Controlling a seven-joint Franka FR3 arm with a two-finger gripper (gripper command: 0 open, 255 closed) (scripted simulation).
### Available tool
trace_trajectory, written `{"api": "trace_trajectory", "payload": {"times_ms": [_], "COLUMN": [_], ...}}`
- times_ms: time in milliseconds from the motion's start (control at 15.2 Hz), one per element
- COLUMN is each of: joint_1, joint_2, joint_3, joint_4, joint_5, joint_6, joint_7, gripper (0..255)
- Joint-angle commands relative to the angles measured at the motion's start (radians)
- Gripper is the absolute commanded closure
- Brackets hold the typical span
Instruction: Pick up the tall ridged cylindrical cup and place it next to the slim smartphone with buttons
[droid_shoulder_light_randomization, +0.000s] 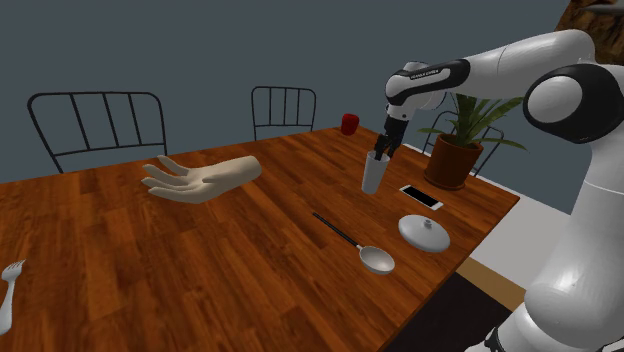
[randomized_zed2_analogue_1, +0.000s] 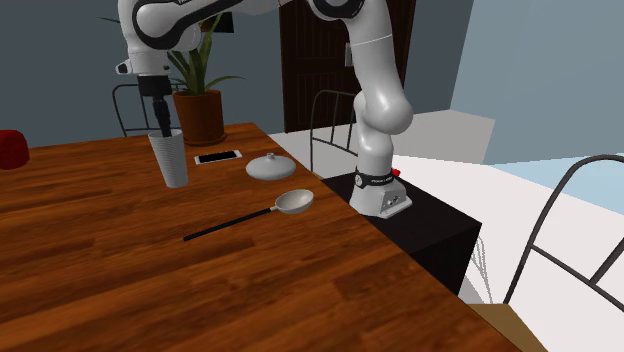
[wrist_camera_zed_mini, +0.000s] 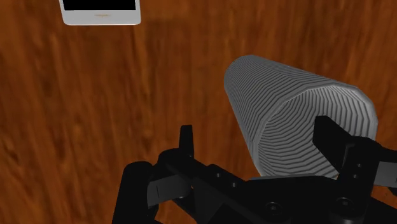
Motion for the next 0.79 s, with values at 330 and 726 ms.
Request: {"api": "trace_trajectory", "payload": {"times_ms": [330, 726], "joint_1": [-0.006, -0.006], "joint_2": [-0.019, -0.019], "joint_3": [-0.005, -0.005], "joint_4": [0.101, 0.101], "joint_5": [-0.007, -0.007], "joint_6": [-0.12, -0.12], "joint_7": [0.005, 0.005], "gripper": [0, 0]}}
